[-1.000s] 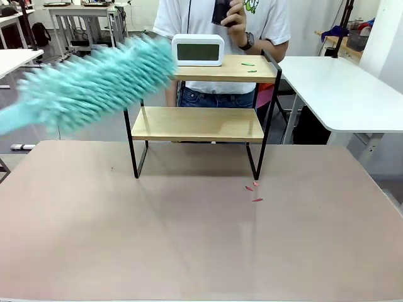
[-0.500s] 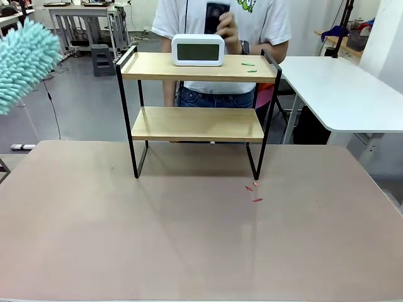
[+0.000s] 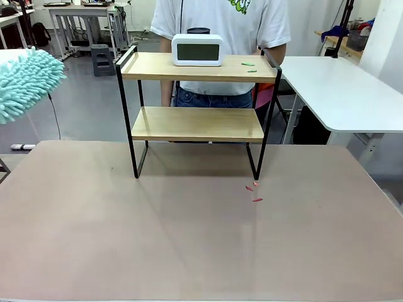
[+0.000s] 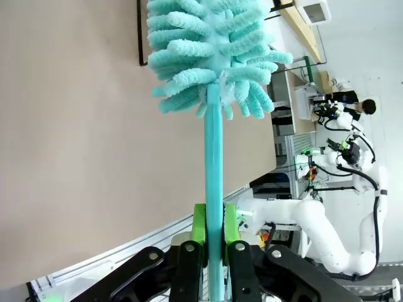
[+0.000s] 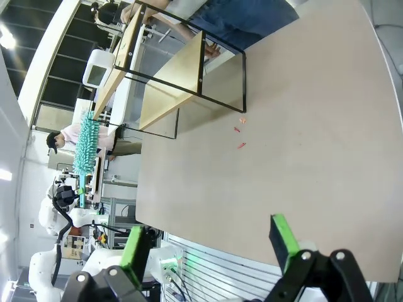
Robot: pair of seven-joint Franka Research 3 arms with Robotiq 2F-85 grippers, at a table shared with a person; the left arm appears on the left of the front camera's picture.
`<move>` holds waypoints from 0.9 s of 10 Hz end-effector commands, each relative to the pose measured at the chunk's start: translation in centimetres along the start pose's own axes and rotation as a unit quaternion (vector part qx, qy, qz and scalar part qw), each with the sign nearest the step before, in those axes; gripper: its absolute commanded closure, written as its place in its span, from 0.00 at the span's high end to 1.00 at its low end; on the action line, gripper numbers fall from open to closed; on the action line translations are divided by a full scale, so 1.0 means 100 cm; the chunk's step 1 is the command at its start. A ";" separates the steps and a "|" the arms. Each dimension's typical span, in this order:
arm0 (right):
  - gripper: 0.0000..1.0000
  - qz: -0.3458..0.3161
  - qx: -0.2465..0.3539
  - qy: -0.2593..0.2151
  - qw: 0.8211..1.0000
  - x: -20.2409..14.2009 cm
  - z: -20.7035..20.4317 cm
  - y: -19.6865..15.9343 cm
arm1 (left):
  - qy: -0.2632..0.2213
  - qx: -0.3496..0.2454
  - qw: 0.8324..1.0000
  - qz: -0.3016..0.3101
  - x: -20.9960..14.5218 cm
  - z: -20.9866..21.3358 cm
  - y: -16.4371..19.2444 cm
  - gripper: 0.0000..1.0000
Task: Clean the shelf.
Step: Clean the specific tier of the Shelf with the Duster once objects are removed, then clean the remaining tier of the Shelf with the Duster once objects are removed.
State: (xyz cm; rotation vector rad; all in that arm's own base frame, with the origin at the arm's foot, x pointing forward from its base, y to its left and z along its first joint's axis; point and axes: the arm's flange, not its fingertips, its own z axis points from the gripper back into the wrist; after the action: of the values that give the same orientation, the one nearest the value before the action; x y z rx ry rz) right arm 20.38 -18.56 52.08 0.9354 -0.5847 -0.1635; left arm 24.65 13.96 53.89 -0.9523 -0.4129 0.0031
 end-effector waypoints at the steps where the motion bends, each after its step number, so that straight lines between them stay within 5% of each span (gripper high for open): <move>1: 1.00 0.011 0.009 -0.006 1.000 0.002 0.000 0.001 | -0.005 0.002 1.000 -0.022 -0.009 0.005 -0.003 0.12; 9: 1.00 0.011 0.009 -0.006 1.000 0.002 0.000 0.001 | -0.005 0.002 1.000 -0.022 -0.009 0.005 -0.003 0.12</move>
State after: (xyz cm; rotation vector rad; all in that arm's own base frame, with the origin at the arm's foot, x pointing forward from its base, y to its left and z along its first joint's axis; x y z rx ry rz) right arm 20.38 -18.56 52.09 0.9353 -0.5849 -0.1632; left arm 23.63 14.15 54.18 -0.9346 -0.4288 -0.0170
